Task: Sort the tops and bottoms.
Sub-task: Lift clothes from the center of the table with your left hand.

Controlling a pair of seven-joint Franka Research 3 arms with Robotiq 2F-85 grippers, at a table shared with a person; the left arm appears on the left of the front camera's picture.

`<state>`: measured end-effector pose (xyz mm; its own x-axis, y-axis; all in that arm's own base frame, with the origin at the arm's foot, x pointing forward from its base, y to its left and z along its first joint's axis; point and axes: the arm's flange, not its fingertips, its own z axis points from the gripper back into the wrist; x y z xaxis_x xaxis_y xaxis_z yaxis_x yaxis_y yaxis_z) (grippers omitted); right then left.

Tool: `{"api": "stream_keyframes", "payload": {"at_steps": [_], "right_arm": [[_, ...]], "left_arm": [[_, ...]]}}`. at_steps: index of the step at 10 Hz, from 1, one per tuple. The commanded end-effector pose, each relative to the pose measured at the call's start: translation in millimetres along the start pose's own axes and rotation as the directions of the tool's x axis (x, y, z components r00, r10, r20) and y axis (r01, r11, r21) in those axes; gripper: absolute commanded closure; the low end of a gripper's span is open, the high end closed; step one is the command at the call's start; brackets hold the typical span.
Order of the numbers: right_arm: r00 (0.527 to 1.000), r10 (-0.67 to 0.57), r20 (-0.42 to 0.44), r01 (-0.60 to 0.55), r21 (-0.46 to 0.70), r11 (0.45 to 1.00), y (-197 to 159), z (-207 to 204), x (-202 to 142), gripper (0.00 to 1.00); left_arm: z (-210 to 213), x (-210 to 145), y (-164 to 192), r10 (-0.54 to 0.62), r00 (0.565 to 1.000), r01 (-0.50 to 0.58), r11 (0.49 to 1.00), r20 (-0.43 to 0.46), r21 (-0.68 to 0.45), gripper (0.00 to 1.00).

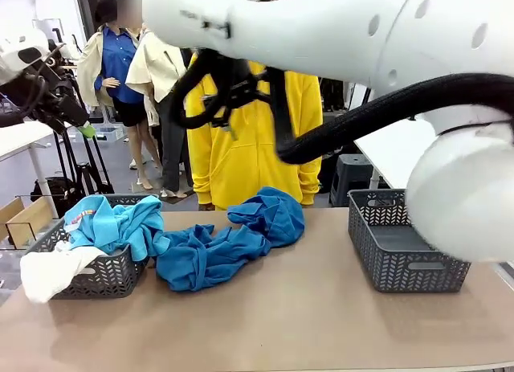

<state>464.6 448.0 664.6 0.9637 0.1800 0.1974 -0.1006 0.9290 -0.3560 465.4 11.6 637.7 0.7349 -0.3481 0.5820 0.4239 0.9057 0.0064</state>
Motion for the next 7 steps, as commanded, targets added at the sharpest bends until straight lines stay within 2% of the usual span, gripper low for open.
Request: {"api": "stream_keyframes", "payload": {"at_steps": [1,2,3,4,5,7], "right_arm": [[0.991,-0.132,-0.033,0.131,-0.026,0.991,-127.7,-71.5,-47.7,0.00],[0.966,-0.244,-0.083,0.241,-0.052,0.969,-172.5,-89.1,-70.7,0.00],[0.947,-0.315,-0.066,0.312,-0.057,0.948,-219.6,-107.2,-109.6,0.00],[0.943,-0.320,-0.087,0.319,-0.030,0.947,-256.3,-125.6,-136.9,0.00],[0.929,-0.360,-0.080,0.363,0.023,0.931,-287.8,-156.0,-161.9,0.00],[0.865,-0.484,-0.133,0.493,0.044,0.869,-322.6,-202.2,-197.5,0.00]], "left_arm": [[-6.4,5.2,-14.4,0.027,1.000,-0.027,0.999,-0.016,0.038,0.00],[-14.3,11.4,-25.9,0.024,1.000,-0.023,0.998,-0.011,0.060,0.00],[-17.7,13.7,-44.0,-0.008,1.000,0.009,0.999,-0.030,0.047,0.00],[-26.7,19.0,-61.2,-0.022,0.999,0.024,0.998,-0.038,0.053,0.00],[-41.7,22.6,-88.3,-0.017,0.998,0.024,0.993,-0.054,0.120,0.00],[-80.0,34.1,-139.8,-0.040,0.998,0.050,0.980,-0.057,0.195,0.00]]}}
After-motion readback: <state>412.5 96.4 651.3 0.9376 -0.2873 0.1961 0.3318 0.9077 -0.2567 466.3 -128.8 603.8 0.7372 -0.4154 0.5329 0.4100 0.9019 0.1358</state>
